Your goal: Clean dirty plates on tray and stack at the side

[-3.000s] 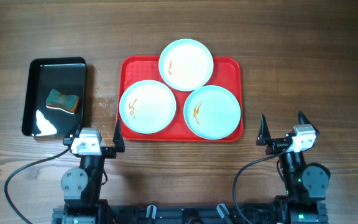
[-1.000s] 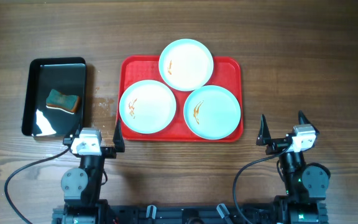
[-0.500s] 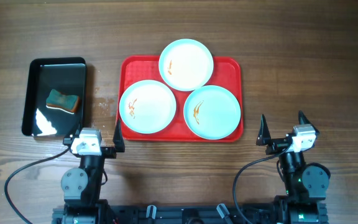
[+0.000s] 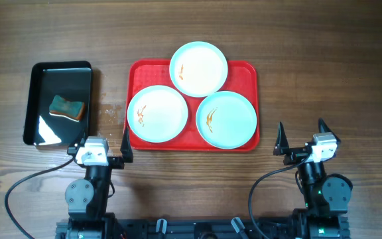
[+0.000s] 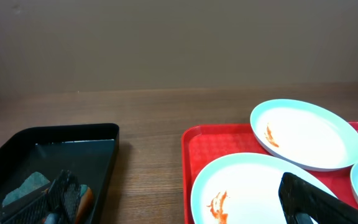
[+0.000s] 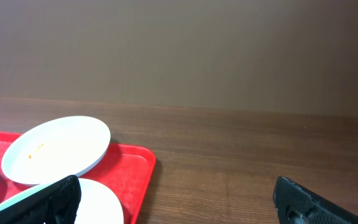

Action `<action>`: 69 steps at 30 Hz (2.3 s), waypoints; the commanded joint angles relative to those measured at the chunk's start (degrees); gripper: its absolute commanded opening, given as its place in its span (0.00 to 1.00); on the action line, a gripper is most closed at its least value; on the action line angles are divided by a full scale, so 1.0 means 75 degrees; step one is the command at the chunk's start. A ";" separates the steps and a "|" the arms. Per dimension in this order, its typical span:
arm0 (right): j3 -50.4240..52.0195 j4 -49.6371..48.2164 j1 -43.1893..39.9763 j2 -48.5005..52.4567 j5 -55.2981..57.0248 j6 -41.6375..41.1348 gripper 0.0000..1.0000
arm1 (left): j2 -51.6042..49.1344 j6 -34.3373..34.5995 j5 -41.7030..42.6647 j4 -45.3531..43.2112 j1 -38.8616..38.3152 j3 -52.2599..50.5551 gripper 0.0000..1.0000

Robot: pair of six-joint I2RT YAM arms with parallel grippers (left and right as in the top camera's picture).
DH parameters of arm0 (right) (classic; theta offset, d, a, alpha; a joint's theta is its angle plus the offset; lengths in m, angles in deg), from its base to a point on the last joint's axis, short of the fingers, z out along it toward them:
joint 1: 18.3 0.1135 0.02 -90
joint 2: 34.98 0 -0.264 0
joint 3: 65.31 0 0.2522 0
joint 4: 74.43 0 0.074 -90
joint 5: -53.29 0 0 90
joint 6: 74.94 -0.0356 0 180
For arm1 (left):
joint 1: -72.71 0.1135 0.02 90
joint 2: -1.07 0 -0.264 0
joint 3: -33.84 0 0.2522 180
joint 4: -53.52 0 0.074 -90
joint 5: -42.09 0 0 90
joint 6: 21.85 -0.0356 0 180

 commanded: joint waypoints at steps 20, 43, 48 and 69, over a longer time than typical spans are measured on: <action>0.0009 -0.0017 -0.0050 -0.0047 0.0111 0.0134 1.00 | 0.0061 -0.0149 0.0117 0.0026 -0.0035 -0.0035 1.00; 0.0009 -0.0017 -0.0050 -0.0047 0.0111 0.0134 1.00 | 0.0061 0.2090 0.6610 -0.1139 -0.0038 -0.0035 1.00; 0.0009 -0.0017 -0.0050 -0.0047 0.0108 0.0134 1.00 | 0.0061 0.2483 0.8486 -0.2862 -0.0038 -0.0035 1.00; 0.0009 -0.0017 -0.0050 -0.0047 0.0111 0.0134 1.00 | -0.5001 0.1265 0.1845 0.3544 0.1224 0.6475 1.00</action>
